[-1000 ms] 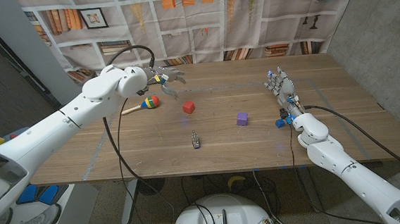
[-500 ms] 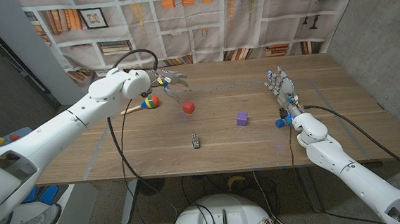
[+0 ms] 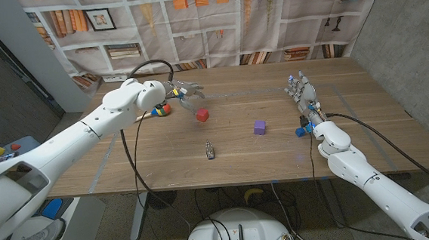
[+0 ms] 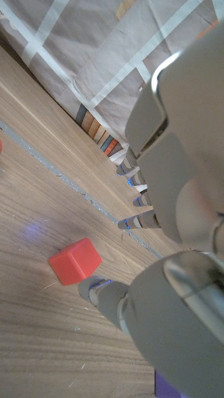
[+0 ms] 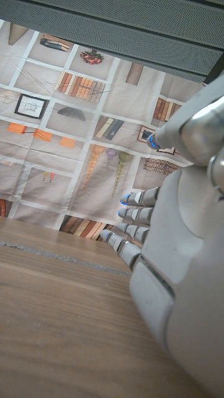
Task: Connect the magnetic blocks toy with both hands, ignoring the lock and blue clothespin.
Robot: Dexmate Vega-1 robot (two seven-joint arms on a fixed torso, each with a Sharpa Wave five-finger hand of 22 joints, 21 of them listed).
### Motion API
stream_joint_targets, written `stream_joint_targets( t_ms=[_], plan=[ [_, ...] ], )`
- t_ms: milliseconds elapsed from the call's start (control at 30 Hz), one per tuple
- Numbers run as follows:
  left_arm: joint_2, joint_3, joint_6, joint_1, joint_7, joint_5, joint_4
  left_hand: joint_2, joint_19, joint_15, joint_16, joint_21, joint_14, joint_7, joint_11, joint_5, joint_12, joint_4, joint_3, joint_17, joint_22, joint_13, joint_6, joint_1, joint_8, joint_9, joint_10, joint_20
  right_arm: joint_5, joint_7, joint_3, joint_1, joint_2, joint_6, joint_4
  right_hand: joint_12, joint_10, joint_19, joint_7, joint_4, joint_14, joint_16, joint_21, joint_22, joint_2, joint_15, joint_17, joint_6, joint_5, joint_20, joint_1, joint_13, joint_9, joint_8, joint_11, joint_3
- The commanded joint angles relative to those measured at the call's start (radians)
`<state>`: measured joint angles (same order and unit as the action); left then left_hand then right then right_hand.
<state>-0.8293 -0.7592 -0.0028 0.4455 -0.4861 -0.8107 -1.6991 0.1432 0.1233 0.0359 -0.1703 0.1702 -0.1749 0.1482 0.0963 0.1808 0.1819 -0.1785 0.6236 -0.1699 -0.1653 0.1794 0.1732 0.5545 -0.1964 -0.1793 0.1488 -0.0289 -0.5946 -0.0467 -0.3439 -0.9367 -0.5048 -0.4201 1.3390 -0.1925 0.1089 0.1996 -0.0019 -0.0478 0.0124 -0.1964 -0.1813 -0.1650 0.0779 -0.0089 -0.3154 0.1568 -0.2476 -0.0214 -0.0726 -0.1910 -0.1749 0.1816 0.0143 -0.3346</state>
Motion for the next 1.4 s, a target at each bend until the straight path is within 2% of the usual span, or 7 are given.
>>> stream_joint_targets(
  t_ms=[33, 567, 733, 1067, 1400],
  plan=[
    [0.022, -0.025, 0.022, 0.007, 0.028, -0.003, 0.04, 0.003, 0.009, 0.005, -0.007, 0.006, -0.062, -0.005, -0.004, -0.003, 0.006, -0.001, -0.003, -0.003, -0.004, 0.001, -0.004, 0.01, -0.005, -0.002, 0.01, 0.0, -0.004, -0.003, 0.004, 0.0, 0.004, -0.006, -0.007, -0.003, 0.007, 0.003, 0.0, 0.006, 0.0, -0.007, -0.005, -0.002, 0.01, 0.005, -0.003, 0.001, 0.004, 0.003, 0.003, 0.001, -0.001, 0.005, 0.001, 0.0],
    [0.04, -0.046, 0.034, 0.031, 0.1, 0.02, 0.071, 0.001, 0.015, 0.007, -0.013, 0.01, -0.05, -0.005, -0.004, 0.0, 0.011, 0.0, -0.006, -0.003, -0.004, 0.001, 0.013, 0.022, -0.013, -0.002, 0.002, -0.011, -0.01, -0.01, 0.013, -0.018, 0.002, -0.014, 0.006, -0.003, 0.008, 0.005, -0.002, 0.008, 0.0, -0.01, -0.006, -0.002, 0.014, 0.003, 0.001, 0.001, 0.006, 0.002, 0.005, 0.001, -0.001, 0.005, 0.002, 0.001],
    [0.039, -0.049, 0.054, 0.047, 0.136, 0.003, 0.066, -0.006, 0.004, 0.003, -0.017, 0.015, -0.032, -0.011, 0.011, 0.004, 0.021, 0.0, -0.005, -0.003, -0.004, 0.001, 0.04, 0.037, -0.023, -0.002, -0.025, -0.01, -0.012, -0.011, 0.014, -0.021, 0.004, -0.017, 0.006, -0.003, 0.009, 0.006, -0.003, 0.009, -0.002, -0.011, -0.006, -0.002, 0.016, 0.003, 0.002, 0.002, 0.006, 0.002, 0.005, 0.001, -0.001, 0.005, 0.001, 0.001],
    [0.045, -0.052, 0.093, 0.065, 0.193, -0.019, 0.069, -0.007, -0.02, -0.005, -0.024, 0.023, -0.001, -0.008, 0.017, 0.005, 0.026, -0.001, -0.006, -0.003, -0.004, 0.001, 0.064, 0.053, -0.03, -0.002, -0.047, -0.01, -0.017, 0.002, 0.011, -0.008, 0.016, -0.026, -0.017, -0.004, 0.011, 0.008, -0.003, 0.009, -0.003, -0.012, -0.007, -0.002, 0.017, 0.002, 0.004, 0.002, 0.007, 0.002, 0.007, 0.001, -0.001, 0.005, 0.002, 0.002],
    [0.056, -0.062, 0.099, 0.071, 0.262, -0.035, 0.091, -0.005, -0.066, -0.021, -0.03, 0.03, 0.057, -0.008, 0.033, 0.004, 0.036, -0.003, -0.009, -0.003, -0.003, 0.001, 0.13, 0.089, -0.05, -0.003, -0.101, -0.009, -0.02, 0.005, 0.01, 0.001, 0.029, -0.037, -0.037, -0.004, 0.012, 0.01, -0.002, 0.01, -0.004, -0.013, -0.007, -0.002, 0.019, 0.003, 0.006, 0.003, 0.008, 0.002, 0.008, 0.001, -0.001, 0.006, 0.001, 0.001]
  ],
)
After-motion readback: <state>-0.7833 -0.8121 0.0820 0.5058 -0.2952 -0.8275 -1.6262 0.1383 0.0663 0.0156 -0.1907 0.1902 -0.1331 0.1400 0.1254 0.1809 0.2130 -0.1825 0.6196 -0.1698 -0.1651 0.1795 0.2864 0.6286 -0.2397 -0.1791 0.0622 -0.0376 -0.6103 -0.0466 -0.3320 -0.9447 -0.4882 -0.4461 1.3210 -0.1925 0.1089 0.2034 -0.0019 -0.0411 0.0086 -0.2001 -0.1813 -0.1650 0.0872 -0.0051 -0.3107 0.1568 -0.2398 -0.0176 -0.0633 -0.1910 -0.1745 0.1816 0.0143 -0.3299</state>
